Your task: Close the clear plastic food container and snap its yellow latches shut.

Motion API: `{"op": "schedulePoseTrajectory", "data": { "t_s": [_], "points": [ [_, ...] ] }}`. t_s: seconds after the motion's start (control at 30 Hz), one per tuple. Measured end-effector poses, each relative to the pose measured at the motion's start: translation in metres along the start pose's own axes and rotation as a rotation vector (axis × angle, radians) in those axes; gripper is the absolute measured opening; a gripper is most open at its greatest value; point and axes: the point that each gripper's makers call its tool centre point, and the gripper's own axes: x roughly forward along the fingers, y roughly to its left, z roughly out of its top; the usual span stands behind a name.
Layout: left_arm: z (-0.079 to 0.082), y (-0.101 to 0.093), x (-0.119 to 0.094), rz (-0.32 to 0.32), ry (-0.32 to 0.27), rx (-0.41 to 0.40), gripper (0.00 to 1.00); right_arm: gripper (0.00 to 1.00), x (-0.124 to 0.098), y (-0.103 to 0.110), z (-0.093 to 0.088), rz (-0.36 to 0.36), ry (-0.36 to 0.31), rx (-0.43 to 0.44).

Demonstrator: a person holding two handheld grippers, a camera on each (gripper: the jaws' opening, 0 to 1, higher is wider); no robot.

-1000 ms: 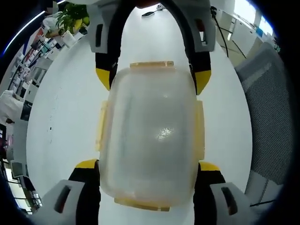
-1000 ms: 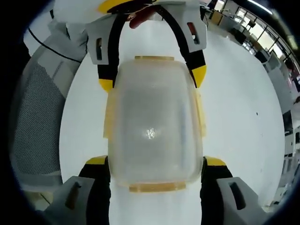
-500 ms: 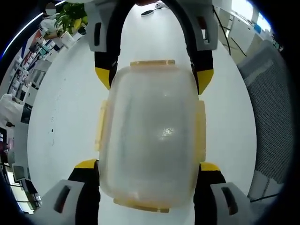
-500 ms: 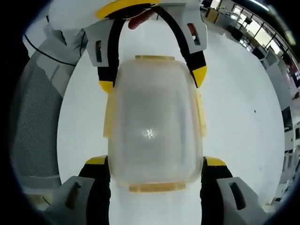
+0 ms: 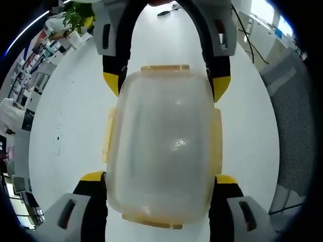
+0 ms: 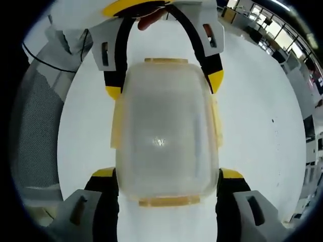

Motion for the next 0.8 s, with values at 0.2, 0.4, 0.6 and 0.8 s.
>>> {"op": "schedulePoseTrajectory", "data": {
  "t_s": [0.2,0.4,0.6,0.8],
  "points": [
    [0.0,0.009,0.002,-0.006,0.003,-0.02,0.81,0.77,0.001,-0.01,0.001,0.012,0.016,-0.015],
    [-0.001,0.017,0.005,-0.02,-0.011,-0.035,0.83,0.78,0.003,-0.019,0.001,0.026,0.018,-0.005],
    [-0.001,0.019,0.005,-0.019,-0.019,-0.038,0.83,0.78,0.005,-0.021,0.0,0.024,0.044,-0.005],
    [-0.001,0.024,0.006,-0.02,-0.025,-0.033,0.83,0.78,0.006,-0.027,-0.001,0.012,0.058,-0.005]
  ]
}}
